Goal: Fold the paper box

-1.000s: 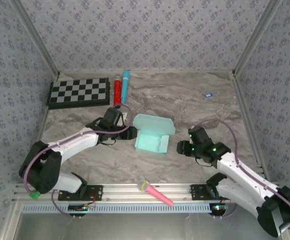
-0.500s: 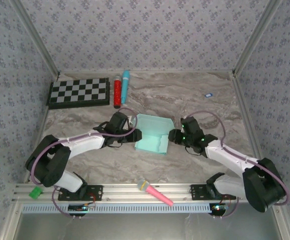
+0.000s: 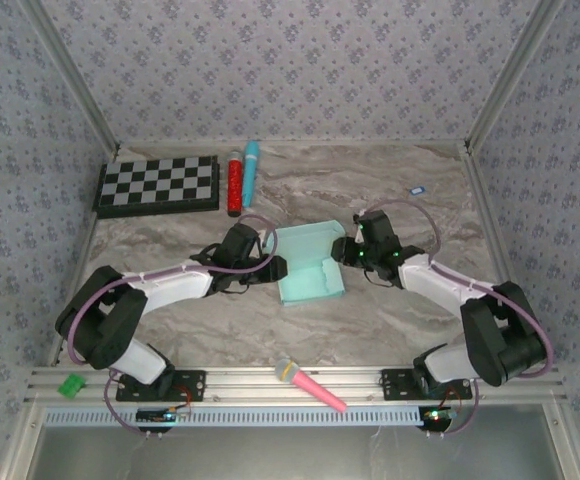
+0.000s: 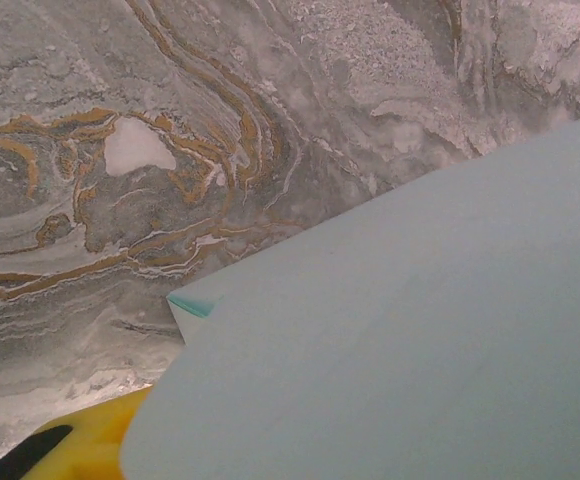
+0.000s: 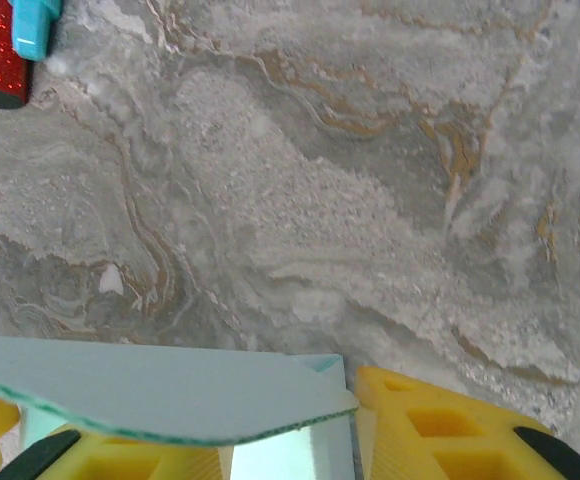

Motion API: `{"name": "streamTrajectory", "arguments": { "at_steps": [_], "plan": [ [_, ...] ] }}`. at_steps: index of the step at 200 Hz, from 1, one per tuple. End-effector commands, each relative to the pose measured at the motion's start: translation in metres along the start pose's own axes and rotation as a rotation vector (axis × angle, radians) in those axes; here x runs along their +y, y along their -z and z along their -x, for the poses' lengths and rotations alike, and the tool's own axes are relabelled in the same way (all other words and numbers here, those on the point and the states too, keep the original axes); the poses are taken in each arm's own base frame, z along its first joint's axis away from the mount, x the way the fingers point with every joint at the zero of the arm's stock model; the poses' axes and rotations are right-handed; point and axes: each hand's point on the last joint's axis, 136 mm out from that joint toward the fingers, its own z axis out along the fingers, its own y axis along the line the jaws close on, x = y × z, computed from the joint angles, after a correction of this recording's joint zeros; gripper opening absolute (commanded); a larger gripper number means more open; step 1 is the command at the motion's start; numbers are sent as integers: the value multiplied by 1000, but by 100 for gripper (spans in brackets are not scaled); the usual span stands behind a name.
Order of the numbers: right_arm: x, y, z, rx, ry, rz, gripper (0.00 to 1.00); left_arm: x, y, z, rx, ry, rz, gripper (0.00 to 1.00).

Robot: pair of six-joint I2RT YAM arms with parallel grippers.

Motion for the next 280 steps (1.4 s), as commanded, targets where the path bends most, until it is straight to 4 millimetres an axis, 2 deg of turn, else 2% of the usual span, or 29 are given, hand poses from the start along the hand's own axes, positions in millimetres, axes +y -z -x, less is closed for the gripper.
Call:
{"name": "streamTrajectory", "arguments": {
  "at_steps": [1, 24, 58, 80, 108, 133, 158, 176, 194, 218, 259, 280],
  "plan": [
    [0, 3, 7, 7, 37, -11, 37, -4, 6, 3, -22, -21, 0, 41],
    [-6, 6, 1, 21, 40, -25, 38, 0, 24, 5, -47, -63, 51, 46],
    [-13, 10, -12, 62, 49, -35, 41, 2, 55, 4, -74, -153, 100, 59],
    [-18, 13, -15, 70, 47, -42, 42, 12, 75, 6, -122, -215, 162, 65],
    [-19, 18, -15, 68, 49, -34, 44, 10, 89, 15, -172, -344, 154, 67],
    [-20, 21, -17, 85, 58, -24, 45, 11, 88, 24, -212, -510, 116, 66],
    [-18, 21, -22, 106, 65, -6, 46, 5, 87, 35, -228, -558, -26, 66],
    [-17, 21, -23, 114, 65, -2, 46, 3, 83, 46, -245, -596, -46, 66],
    [-19, 20, -25, 119, 61, -6, 46, -8, 77, 45, -230, -680, -107, 65],
    [-21, 20, -26, 122, 58, -14, 46, -13, 68, 45, -223, -757, -144, 64],
    [-22, 20, -28, 126, 51, -19, 46, -17, 57, 60, -240, -770, -159, 61],
    [-24, 20, -28, 128, 49, -26, 46, -26, 55, 67, -267, -761, -219, 57]
  ]
}}
